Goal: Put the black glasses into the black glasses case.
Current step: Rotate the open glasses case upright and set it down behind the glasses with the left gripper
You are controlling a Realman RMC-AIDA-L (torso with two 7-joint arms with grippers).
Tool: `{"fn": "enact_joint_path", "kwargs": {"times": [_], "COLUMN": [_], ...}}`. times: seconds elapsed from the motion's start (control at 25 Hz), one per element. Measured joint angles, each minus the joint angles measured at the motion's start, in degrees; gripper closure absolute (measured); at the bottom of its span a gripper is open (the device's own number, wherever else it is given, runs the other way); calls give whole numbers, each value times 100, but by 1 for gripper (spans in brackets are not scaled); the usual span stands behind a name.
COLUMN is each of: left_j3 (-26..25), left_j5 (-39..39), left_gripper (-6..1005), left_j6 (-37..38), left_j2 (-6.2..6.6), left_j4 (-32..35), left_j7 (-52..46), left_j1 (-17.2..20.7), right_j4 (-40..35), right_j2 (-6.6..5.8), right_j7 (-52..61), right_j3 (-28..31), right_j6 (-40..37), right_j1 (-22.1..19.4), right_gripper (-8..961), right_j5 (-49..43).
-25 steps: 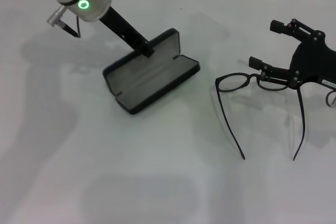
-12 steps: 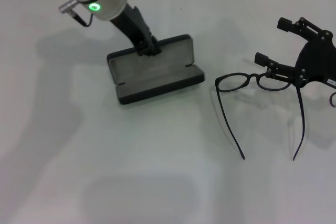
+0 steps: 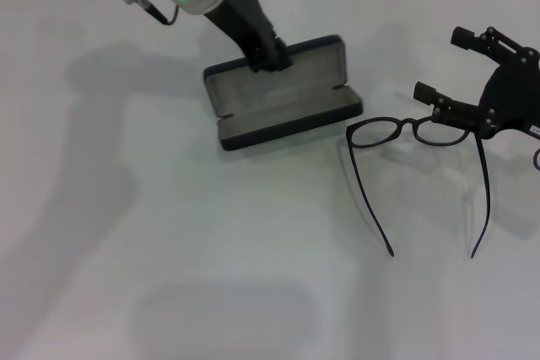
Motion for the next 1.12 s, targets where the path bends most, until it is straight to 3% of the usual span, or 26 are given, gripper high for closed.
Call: {"fn": "enact_joint_path", "kwargs": {"times": [0.28, 0.56, 1.12], "left_j3": [0, 1, 1], "left_j5": [-853, -986, -1544], "left_gripper": [810, 810, 810], "left_j6": [-145, -743, -1181], "left_j2": [-1, 8, -12], "left_j4": [26, 422, 458], "left_j7": [799, 1106, 1930], "left_j1": [238, 395, 634], "right_j4": [-10, -3, -4], "right_j2": [-19, -19, -8], "right_j7": [-90, -149, -152], "right_j3": [6, 9, 9], "right_j6": [32, 122, 320], "right_j1": [18, 47, 62], "right_gripper": [80, 80, 79], "right_j5": [0, 0, -4]}}
